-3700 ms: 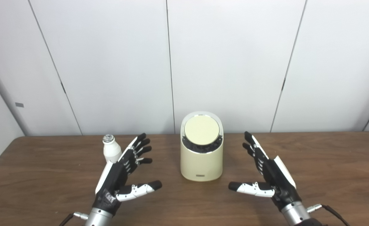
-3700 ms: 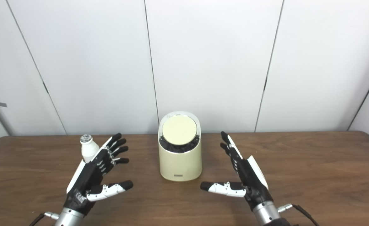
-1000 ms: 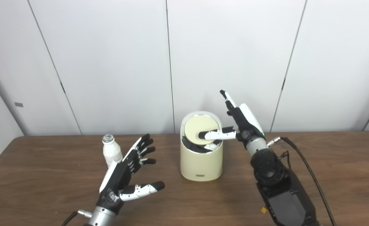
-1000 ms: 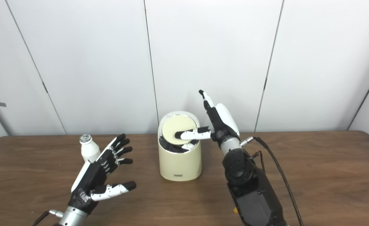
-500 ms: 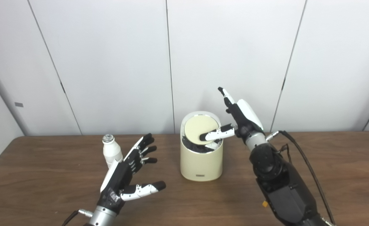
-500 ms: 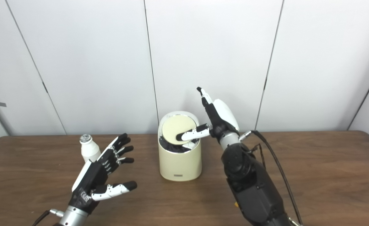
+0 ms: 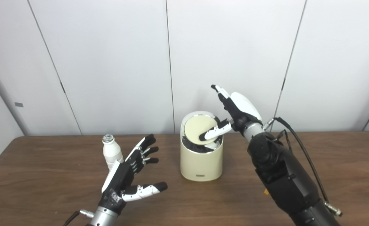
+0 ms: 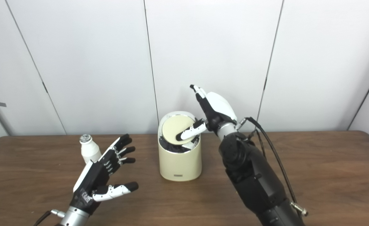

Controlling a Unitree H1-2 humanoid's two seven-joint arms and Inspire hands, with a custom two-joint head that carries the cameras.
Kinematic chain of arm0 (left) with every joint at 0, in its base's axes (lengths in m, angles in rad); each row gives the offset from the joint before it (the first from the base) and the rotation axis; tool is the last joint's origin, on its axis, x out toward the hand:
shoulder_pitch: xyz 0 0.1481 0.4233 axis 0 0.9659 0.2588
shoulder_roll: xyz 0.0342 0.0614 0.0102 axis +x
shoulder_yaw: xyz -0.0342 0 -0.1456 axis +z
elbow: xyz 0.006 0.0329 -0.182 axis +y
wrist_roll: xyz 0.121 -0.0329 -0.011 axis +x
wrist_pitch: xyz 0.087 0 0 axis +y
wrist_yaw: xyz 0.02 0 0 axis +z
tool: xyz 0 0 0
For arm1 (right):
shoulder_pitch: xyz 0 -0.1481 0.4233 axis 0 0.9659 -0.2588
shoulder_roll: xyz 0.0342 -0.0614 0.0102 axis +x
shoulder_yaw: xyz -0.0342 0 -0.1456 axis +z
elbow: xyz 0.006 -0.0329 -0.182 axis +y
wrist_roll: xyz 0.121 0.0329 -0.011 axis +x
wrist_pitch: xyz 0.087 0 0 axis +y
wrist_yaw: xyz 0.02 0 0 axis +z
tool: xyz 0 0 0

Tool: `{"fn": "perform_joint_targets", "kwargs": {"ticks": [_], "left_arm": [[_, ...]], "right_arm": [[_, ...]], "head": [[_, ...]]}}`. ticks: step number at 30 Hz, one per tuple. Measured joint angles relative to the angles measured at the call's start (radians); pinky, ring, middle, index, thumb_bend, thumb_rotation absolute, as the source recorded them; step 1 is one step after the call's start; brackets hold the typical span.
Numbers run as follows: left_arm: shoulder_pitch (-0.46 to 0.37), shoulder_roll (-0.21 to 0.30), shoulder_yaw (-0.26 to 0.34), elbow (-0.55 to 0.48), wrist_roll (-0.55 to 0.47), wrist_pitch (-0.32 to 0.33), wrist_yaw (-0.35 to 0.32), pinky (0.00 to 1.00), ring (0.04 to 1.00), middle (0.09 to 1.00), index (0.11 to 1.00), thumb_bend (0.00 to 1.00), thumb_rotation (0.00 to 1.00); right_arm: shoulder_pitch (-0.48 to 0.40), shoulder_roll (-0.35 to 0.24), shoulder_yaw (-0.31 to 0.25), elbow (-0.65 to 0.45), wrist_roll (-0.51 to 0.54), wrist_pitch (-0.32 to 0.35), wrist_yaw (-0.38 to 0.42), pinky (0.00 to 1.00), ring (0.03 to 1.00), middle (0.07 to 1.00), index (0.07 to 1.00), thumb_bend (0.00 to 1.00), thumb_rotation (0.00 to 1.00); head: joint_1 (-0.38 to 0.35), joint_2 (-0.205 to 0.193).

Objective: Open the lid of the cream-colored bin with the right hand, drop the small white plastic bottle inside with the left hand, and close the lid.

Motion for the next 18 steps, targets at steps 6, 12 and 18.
{"fn": "perform_joint_targets", "kwargs": {"ticks": [6,12,18], "left_arm": [[0.0,0.0,0.0,-0.001,0.0,0.001,0.0,0.75,0.884,0.949,0.97,0.87,0.25],[0.001,0.001,0.0,-0.011,0.0,0.015,0.0,0.77,0.891,0.951,0.971,0.87,0.25],[0.003,0.001,0.0,-0.03,0.0,0.023,0.0,0.76,0.89,0.952,0.972,0.86,0.25]], "right_arm": [[-0.005,0.006,-0.026,-0.056,-0.146,0.002,0.172,0.76,0.929,1.0,0.966,0.93,0.13],[-0.005,0.019,-0.039,-0.079,-0.23,0.002,0.251,0.78,0.924,0.998,0.963,0.96,0.12],[-0.005,0.02,-0.036,-0.09,-0.267,0.002,0.289,0.79,0.927,1.0,0.965,0.96,0.13]], "head": [[0.0,0.006],[0.002,0.014],[0.003,0.018]]}}
